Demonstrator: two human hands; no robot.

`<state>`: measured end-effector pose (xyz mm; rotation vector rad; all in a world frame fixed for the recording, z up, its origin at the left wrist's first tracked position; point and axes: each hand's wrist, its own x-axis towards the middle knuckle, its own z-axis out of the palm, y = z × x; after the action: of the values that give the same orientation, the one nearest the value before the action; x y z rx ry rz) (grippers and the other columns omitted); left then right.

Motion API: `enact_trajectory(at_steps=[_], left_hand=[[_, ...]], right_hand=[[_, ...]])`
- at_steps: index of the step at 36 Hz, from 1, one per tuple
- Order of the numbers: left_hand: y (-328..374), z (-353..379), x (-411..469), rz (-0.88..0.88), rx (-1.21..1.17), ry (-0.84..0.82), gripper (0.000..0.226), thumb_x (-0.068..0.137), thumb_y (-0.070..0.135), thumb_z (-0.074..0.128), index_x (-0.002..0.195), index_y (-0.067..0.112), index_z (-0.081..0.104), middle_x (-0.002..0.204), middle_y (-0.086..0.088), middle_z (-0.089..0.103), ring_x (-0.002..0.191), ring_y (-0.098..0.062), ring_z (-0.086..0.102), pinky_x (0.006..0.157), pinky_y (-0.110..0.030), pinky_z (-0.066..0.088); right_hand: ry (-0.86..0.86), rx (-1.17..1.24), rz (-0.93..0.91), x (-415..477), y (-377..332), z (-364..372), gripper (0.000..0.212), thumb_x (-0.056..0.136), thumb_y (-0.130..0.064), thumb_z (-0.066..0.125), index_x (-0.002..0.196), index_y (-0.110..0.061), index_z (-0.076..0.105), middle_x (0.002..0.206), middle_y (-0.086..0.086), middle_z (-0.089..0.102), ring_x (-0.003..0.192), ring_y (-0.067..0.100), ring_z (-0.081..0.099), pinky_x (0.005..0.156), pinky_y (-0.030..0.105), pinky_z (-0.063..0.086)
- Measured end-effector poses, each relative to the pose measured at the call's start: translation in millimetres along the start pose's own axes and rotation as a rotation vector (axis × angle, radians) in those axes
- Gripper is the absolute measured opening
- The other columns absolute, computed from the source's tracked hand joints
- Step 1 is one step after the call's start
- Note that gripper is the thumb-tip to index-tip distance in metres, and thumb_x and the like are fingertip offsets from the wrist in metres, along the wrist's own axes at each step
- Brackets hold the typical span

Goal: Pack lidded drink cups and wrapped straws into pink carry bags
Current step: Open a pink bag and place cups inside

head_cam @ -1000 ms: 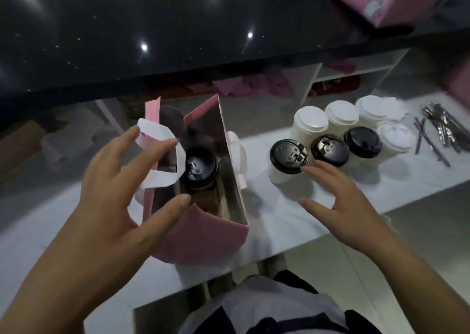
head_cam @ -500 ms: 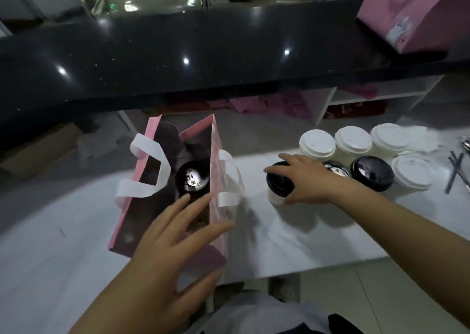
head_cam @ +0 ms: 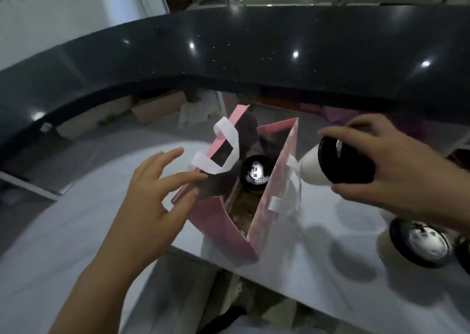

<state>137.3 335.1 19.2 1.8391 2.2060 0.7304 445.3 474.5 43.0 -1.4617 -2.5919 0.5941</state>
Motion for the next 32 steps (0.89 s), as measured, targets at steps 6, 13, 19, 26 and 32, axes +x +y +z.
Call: enact_trajectory(at_steps=[6,13,19,26,32], left_hand=[[-3,6,23,-0.141,-0.039,-0.144,0.03,0.091,0.026,0.066,0.118,0.038,0.069,0.143,0.017,0.049,0.132,-0.014,0.044,0.11,-0.047,0.042],[-23,-7,23,-0.119,-0.382,-0.377,0.066,0.079,0.024,0.082,0.121,0.061,0.046,0.124,0.046,0.037,0.116,0.017,0.043,0.076,-0.002,0.047],[-45,-9,20,-0.116,-0.526,-0.5,0.097,0.075,0.028,0.086,0.13,0.074,0.021,0.135,0.039,0.042,0.119,0.01,0.05,0.08,-0.011,0.053],[-63,-11,23,-0.049,-0.594,-0.558,0.106,0.074,0.03,0.086,0.12,0.086,0.009,0.115,0.042,0.055,0.104,0.014,0.058,0.08,-0.014,0.055],[-75,-11,25,-0.03,-0.633,-0.572,0.105,0.07,0.044,0.085,0.122,0.084,0.004,0.11,0.057,0.042,0.103,0.027,0.047,0.068,-0.003,0.048]], right_hand=[[0.142,0.116,-0.341,4,-63,-40,0.081,0.063,-0.045,0.076,0.136,-0.053,0.043,0.133,-0.015,0.038,0.117,0.016,0.049,0.092,0.037,0.05],[-0.077,0.008,-0.433,30,-111,-35,0.082,0.063,-0.053,0.069,0.138,-0.056,0.035,0.136,-0.027,0.039,0.119,0.008,0.047,0.093,0.035,0.051],[-0.311,-0.218,-0.38,63,-129,3,0.081,0.067,-0.055,0.077,0.133,-0.053,0.03,0.13,-0.021,0.046,0.111,0.009,0.053,0.087,0.034,0.053],[-0.479,-0.354,-0.367,97,-138,64,0.078,0.068,-0.049,0.08,0.134,-0.045,0.038,0.128,-0.014,0.05,0.107,0.016,0.057,0.083,0.037,0.055],[-0.524,-0.453,-0.359,112,-134,107,0.088,0.069,-0.044,0.08,0.143,-0.042,0.031,0.13,-0.008,0.048,0.107,0.023,0.06,0.081,0.042,0.055]])
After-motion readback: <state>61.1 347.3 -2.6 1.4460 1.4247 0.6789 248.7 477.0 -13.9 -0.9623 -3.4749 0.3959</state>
